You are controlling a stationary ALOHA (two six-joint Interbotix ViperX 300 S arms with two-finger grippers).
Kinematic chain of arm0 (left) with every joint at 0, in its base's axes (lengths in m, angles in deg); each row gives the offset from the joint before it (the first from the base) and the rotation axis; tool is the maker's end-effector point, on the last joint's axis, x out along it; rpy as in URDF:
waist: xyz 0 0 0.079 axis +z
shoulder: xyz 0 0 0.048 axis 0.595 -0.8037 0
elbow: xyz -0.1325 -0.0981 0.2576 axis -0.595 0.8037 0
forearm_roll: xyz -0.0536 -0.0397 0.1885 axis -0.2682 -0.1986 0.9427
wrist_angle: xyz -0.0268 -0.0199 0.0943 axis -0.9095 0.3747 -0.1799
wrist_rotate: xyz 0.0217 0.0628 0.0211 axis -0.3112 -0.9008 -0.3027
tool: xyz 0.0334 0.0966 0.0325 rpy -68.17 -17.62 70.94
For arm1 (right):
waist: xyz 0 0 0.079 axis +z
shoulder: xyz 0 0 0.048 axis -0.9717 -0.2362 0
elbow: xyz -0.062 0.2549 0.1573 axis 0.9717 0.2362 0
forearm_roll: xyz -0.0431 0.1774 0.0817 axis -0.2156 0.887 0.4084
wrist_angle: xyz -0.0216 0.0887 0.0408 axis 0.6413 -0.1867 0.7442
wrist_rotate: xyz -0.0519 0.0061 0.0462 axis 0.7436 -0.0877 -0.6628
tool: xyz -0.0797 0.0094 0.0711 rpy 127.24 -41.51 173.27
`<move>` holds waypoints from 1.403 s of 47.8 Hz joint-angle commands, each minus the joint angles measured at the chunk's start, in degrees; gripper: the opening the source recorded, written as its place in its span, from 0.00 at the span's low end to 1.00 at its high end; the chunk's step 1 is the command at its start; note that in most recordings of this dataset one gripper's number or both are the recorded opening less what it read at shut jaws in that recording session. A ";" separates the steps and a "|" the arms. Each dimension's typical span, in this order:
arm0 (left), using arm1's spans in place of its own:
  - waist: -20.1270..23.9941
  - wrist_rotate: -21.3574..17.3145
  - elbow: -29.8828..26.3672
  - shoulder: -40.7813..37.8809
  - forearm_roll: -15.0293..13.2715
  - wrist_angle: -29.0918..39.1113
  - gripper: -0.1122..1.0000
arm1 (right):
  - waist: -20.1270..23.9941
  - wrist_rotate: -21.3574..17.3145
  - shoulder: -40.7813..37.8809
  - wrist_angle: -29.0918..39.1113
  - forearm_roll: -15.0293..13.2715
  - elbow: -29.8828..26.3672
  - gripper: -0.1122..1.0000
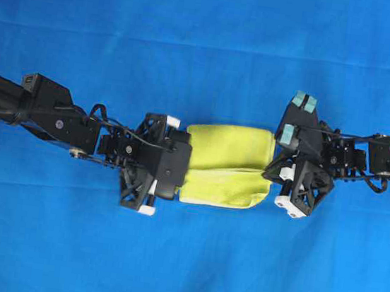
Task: Fold the yellow towel.
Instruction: 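Release the towel and move both grippers apart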
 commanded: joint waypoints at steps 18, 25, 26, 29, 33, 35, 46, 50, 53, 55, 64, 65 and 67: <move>-0.18 -0.35 -0.79 3.25 0.09 -0.35 0.54 | 2.72 0.18 0.70 0.53 -0.18 -5.01 0.60; -0.18 0.00 0.18 8.09 0.09 0.62 0.54 | 4.48 0.18 1.76 3.78 -0.18 -8.26 0.61; -0.18 0.00 0.44 8.96 0.09 0.79 0.54 | 4.83 0.18 2.11 4.75 -0.26 -8.96 0.61; -0.18 0.09 1.14 12.13 0.09 1.23 0.54 | 5.27 0.26 3.25 7.03 -0.26 -10.37 0.61; -0.26 0.09 2.90 17.58 0.09 1.58 0.54 | 5.54 0.35 5.54 9.32 -0.88 -11.95 0.61; -0.26 0.09 3.87 20.13 0.09 1.49 0.54 | 5.54 0.35 6.94 10.11 -1.41 -12.39 0.61; -0.26 0.09 10.37 33.84 0.09 1.14 0.54 | 5.27 0.44 18.54 10.37 -9.32 -11.07 0.60; -0.18 -0.35 12.74 38.76 0.09 1.05 0.54 | 4.48 0.44 23.82 10.28 -12.48 -9.14 0.60; 0.26 -0.53 15.29 43.07 0.09 0.44 0.54 | 3.69 0.44 27.16 9.93 -13.97 -7.65 0.60; 0.62 -0.62 16.79 45.44 0.09 0.26 0.54 | 3.16 0.44 30.15 9.84 -15.03 -6.42 0.60; 1.85 -1.05 22.59 56.34 0.09 0.70 0.54 | 2.72 0.44 41.13 9.76 -19.60 -2.11 0.60; 2.11 -1.05 23.47 57.83 0.09 0.79 0.54 | 2.72 0.44 42.19 9.76 -20.04 -1.58 0.60; 2.46 -1.05 24.79 59.94 0.09 0.70 0.54 | 2.64 0.44 44.38 9.76 -20.74 -0.26 0.60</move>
